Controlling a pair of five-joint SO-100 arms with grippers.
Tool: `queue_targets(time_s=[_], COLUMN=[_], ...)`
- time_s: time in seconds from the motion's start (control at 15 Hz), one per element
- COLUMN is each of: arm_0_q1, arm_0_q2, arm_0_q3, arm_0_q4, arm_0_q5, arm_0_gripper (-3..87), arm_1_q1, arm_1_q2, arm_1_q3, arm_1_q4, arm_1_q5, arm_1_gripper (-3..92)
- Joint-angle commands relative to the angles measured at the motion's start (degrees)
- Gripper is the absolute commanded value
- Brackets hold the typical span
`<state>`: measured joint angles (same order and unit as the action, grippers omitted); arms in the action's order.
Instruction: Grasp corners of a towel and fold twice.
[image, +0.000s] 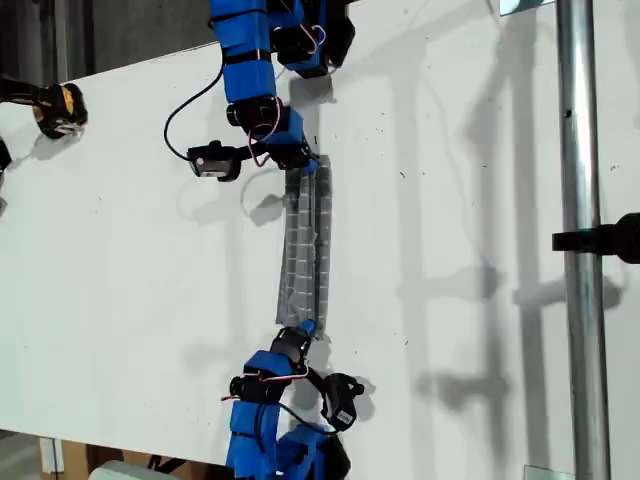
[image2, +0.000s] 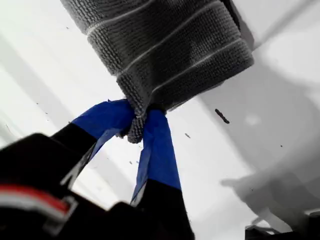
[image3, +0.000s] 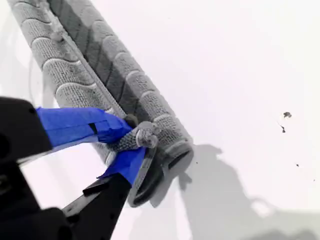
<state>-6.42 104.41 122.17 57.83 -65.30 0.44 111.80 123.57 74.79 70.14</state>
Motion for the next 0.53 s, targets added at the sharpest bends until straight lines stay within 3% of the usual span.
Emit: queue_targets(time_s=[0.0,0.27,0.4,0.47], arm_0_q1=[1.8,2.8,2.8,2.5], arm_0_q2=[-7.9,-16.9,-15.7,-13.7], arm_0_q3=[-4.3,-12.3,-13.5,-13.5], arm_0_q4=[0.2,5.3,7.9,9.9], arm_0_q5=[-2.5,-4.0,-3.9,-4.0], arm_0_gripper=[4.7,7.8,17.6,22.3], arm_1_q1=[-0.6,-1.1,-1.5,-1.5], arm_1_q2=[-3.3,-9.6,-8.3,-6.2], arm_1_q3=[1.0,0.9,-1.5,-3.7], arm_1_q4=[-1.5,-5.8,-1.8,2.0], arm_1_q5=[1.1,1.8,2.1,1.9], arm_1_gripper=[-0.1,-0.1,26.5,32.3])
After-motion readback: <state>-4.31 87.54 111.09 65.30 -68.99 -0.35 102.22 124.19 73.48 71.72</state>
